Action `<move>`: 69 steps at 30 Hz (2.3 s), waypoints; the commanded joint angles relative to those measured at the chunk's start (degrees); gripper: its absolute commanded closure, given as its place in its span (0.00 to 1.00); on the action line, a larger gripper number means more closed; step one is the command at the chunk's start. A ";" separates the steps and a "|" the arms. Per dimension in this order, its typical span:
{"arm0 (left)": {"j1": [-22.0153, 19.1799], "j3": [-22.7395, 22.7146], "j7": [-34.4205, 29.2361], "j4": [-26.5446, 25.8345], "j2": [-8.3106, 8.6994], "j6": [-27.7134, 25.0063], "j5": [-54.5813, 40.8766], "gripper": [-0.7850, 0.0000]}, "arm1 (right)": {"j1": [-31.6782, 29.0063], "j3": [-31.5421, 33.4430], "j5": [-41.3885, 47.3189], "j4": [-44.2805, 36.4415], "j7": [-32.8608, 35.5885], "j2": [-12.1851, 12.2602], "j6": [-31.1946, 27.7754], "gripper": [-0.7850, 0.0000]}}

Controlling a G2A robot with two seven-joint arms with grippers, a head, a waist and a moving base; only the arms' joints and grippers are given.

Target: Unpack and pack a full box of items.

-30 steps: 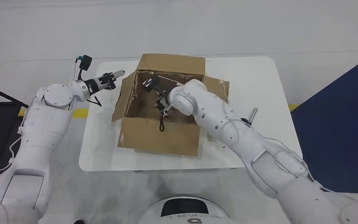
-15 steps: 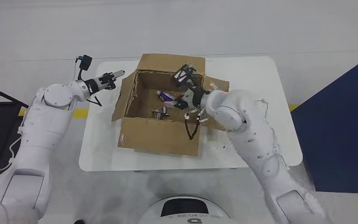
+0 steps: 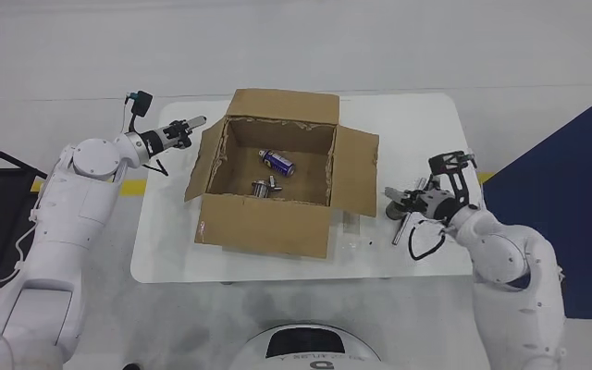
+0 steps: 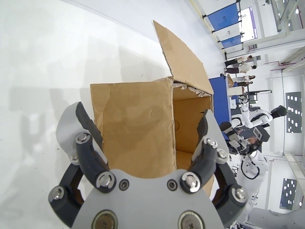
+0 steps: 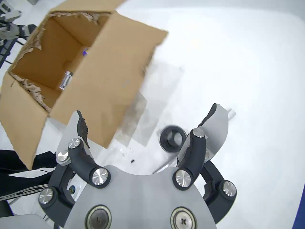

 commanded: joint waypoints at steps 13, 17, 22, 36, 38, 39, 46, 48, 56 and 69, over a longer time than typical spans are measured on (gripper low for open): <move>0.00 0.00 0.00 0.00 0.00 0.00 0.00 0.00 | 7.78 -3.39 -7.48 7.88 15.46 1.41 12.33 0.52; 0.00 0.00 0.00 0.00 0.00 0.00 0.00 0.00 | 8.68 -4.34 -9.95 7.92 18.28 1.71 14.37 0.54; 0.00 0.00 0.00 0.00 0.00 0.00 0.00 0.00 | 9.96 -6.97 -13.85 7.65 20.61 1.92 16.98 0.55; 0.00 0.00 0.00 0.00 0.00 0.00 0.00 0.00 | 20.46 -16.63 -21.80 16.62 28.80 1.82 21.80 0.67; 0.00 0.00 0.00 0.00 0.00 0.00 0.00 0.00 | 21.56 -17.34 -22.13 17.54 29.03 1.77 22.32 0.84; 0.00 0.00 0.00 0.00 0.00 0.00 0.00 0.00 | 21.91 -17.62 -22.21 17.81 29.16 1.75 22.40 0.94; 0.00 0.00 0.00 0.00 0.00 0.00 0.00 0.00 | 22.21 -17.36 -21.60 17.16 28.39 1.87 22.70 1.00; 0.00 0.00 0.00 0.00 0.00 0.00 0.00 0.00 | 21.33 -16.30 -20.46 15.66 26.27 1.93 22.98 1.00; 0.00 0.00 0.00 0.00 0.00 0.00 0.00 0.00 | 11.82 -9.08 -10.76 2.83 9.28 2.03 21.25 1.00; 0.00 0.00 0.00 0.00 0.00 0.00 0.00 0.00 | 3.08 -10.37 -1.62 -12.93 -7.34 2.15 6.05 1.00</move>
